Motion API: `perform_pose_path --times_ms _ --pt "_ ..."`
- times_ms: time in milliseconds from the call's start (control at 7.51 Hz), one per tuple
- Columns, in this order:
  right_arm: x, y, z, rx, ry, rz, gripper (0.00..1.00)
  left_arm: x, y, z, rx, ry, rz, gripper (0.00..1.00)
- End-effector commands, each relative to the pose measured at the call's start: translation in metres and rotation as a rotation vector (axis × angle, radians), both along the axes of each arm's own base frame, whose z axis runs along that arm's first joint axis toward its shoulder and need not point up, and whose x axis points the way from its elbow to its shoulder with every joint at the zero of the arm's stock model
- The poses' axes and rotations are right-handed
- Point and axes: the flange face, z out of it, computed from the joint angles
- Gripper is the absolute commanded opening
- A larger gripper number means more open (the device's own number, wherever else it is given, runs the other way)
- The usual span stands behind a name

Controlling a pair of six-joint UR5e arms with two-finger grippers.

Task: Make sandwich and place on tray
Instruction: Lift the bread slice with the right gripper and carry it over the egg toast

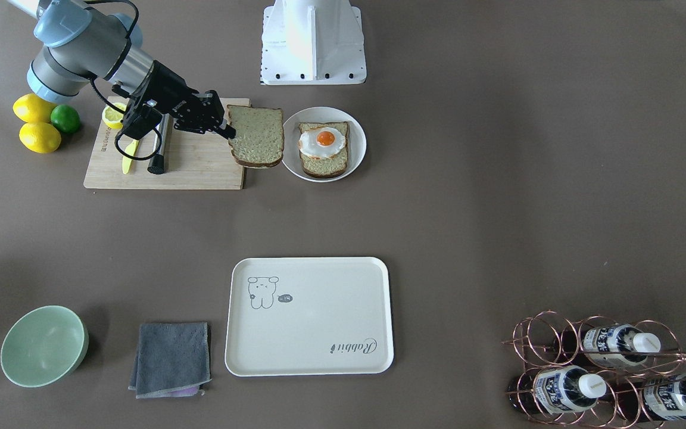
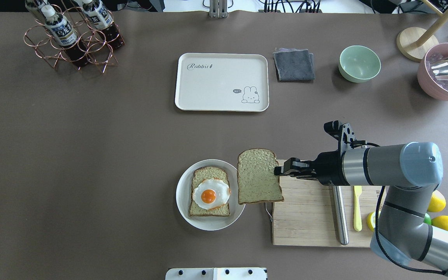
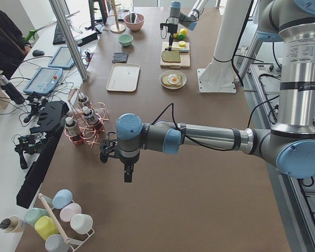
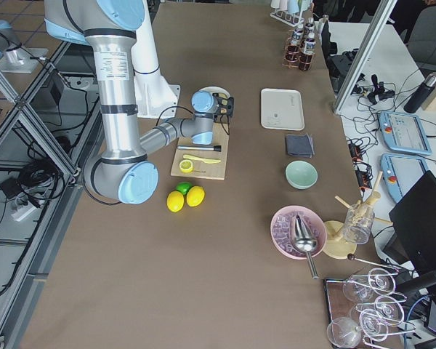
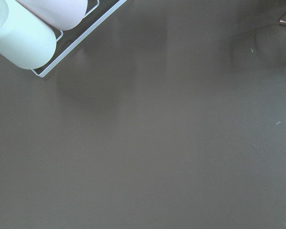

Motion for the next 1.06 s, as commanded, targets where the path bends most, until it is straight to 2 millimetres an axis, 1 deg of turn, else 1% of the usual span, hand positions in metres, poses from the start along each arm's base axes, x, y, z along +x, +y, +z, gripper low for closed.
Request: perform_pose_path --times_ms 0,133,266,399,532,665,799,932 --pt "-0.046 0.026 -0.030 -0.012 -0.059 0.010 0.00 0.000 -0.001 0.002 -0.004 0.000 0.000 0.98" --pt "-0.060 0.037 -0.037 -0.009 -0.068 0.011 0.00 0.000 -0.002 0.001 -0.004 0.000 -0.001 0.98" --pt "-0.070 0.046 -0.039 -0.011 -0.065 0.014 0.00 0.000 -0.003 0.001 -0.002 -0.001 -0.002 0.98" --pt "-0.080 0.046 -0.053 -0.011 -0.065 0.011 0.00 0.000 -0.003 0.001 -0.002 -0.001 -0.002 0.98" --pt "-0.084 0.044 -0.060 -0.012 -0.062 0.019 0.00 0.000 -0.002 0.002 -0.005 -0.001 -0.002 0.98" --pt "-0.088 0.042 -0.065 -0.010 -0.067 0.024 0.00 0.000 -0.002 0.006 -0.012 -0.002 0.000 0.98" --pt "-0.098 0.038 -0.069 -0.011 -0.064 0.031 0.00 0.000 -0.003 0.007 -0.013 -0.002 0.000 0.98" --pt "-0.099 0.036 -0.067 -0.013 -0.058 0.036 0.00 0.000 -0.004 0.007 -0.013 -0.002 0.000 0.98"
